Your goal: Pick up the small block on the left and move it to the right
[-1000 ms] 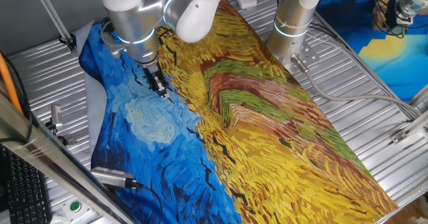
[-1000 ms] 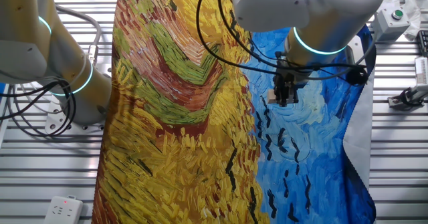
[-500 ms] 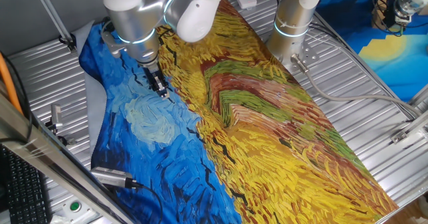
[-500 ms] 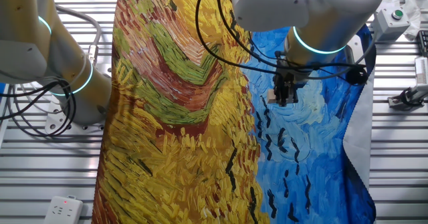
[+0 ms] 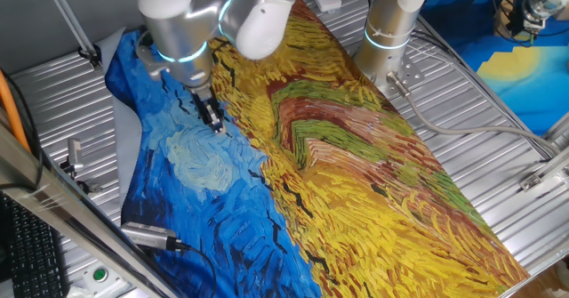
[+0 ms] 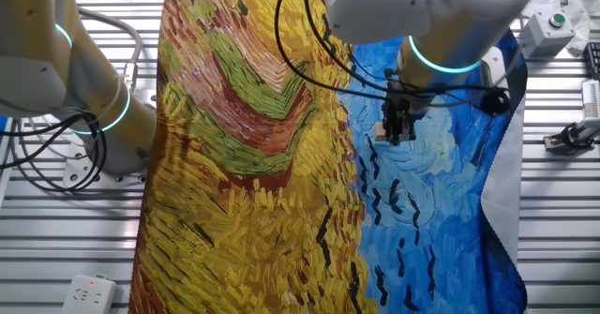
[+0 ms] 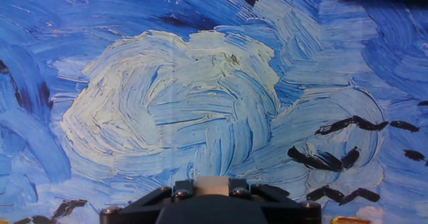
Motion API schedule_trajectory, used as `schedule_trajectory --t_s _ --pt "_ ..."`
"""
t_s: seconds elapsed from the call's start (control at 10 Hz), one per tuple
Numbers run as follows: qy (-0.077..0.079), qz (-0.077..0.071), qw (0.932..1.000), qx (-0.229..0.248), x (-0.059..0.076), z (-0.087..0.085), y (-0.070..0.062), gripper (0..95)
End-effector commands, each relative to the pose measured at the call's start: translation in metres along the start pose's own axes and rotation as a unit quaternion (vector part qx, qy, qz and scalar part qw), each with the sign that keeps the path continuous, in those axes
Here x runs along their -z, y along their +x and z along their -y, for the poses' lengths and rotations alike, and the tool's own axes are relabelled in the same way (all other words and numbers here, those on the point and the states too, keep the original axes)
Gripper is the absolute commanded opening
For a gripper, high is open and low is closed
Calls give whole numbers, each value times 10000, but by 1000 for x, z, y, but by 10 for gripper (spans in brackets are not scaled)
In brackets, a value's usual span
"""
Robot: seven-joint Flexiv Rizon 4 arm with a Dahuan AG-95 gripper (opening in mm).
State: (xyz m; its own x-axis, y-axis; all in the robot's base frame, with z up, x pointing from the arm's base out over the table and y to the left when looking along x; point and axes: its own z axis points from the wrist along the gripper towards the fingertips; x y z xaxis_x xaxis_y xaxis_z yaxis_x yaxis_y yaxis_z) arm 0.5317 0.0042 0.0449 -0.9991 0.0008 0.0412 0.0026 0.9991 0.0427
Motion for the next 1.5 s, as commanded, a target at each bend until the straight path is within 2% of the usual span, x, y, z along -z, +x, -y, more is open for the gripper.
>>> schedule_trajectory --t_s 0.1,0.2,0.3,0.4,0.5,0.6,0.7,0.8,0.9,1.0,1.2,1.3,1.5 --pt "-197 5 9998 -34 4 -2 4 0" --pt "-180 4 9998 -74 2 -9 2 0" --pt "-182 -13 9997 -142 3 -25 -6 0" --pt "-179 -26 9997 -175 7 -33 -13 0" --pt "-159 -71 9996 -233 14 -48 -25 0" --pt "-128 -110 9993 -320 18 -73 -42 0" --pt "-113 -117 9991 -386 17 -87 -50 0" --pt "-99 -131 9986 -496 16 -112 -62 0" --pt "-83 -137 9984 -537 15 -124 -69 0" --pt "-80 -149 9978 -634 16 -145 -80 0" --pt "-47 -179 9970 -749 15 -171 -92 0" --pt "-29 -180 9963 -834 13 -189 -98 0" --pt "-10 -180 9956 -916 11 -208 -101 0"
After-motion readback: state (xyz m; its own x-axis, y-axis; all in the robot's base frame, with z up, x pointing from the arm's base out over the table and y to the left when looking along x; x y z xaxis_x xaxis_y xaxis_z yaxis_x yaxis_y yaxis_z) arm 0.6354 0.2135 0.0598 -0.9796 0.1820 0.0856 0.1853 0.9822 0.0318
